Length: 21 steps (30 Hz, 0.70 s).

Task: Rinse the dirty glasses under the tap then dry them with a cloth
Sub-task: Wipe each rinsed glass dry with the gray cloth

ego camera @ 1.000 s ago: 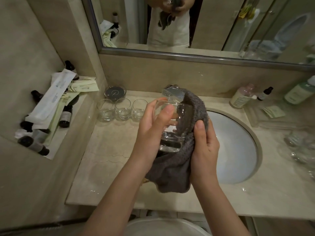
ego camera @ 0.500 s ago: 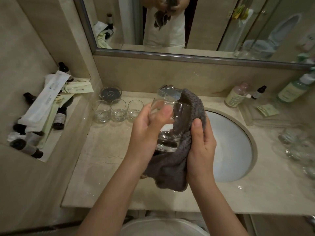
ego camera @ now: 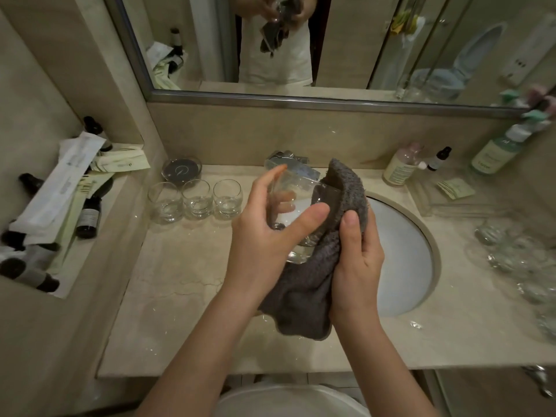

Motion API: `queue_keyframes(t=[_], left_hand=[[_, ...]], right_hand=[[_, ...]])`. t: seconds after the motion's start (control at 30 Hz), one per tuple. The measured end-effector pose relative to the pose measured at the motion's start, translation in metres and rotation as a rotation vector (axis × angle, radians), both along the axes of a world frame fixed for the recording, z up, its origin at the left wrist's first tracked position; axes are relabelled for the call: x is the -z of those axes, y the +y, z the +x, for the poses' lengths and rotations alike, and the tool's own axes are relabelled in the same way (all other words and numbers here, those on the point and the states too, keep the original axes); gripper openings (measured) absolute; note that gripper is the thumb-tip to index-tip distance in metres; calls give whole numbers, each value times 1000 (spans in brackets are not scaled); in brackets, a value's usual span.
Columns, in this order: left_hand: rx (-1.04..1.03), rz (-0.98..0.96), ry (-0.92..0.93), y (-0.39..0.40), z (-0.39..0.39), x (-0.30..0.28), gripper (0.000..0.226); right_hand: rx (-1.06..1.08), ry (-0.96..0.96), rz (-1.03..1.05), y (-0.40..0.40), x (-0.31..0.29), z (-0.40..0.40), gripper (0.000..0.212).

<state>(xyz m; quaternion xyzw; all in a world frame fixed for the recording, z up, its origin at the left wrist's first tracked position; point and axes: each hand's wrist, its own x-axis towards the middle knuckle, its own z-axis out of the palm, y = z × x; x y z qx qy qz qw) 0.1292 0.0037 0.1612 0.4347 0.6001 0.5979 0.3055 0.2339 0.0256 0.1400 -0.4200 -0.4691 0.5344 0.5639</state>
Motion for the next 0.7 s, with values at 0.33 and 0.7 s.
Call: queue_keyframes(t=[0.33, 0.7], left_hand=[[-62, -9, 80, -3, 6, 0, 44], [170, 19, -263, -3, 7, -4, 60]], right_hand=[[11, 10, -23, -1, 2, 2, 49], [1, 94, -43, 0, 2, 0, 31]])
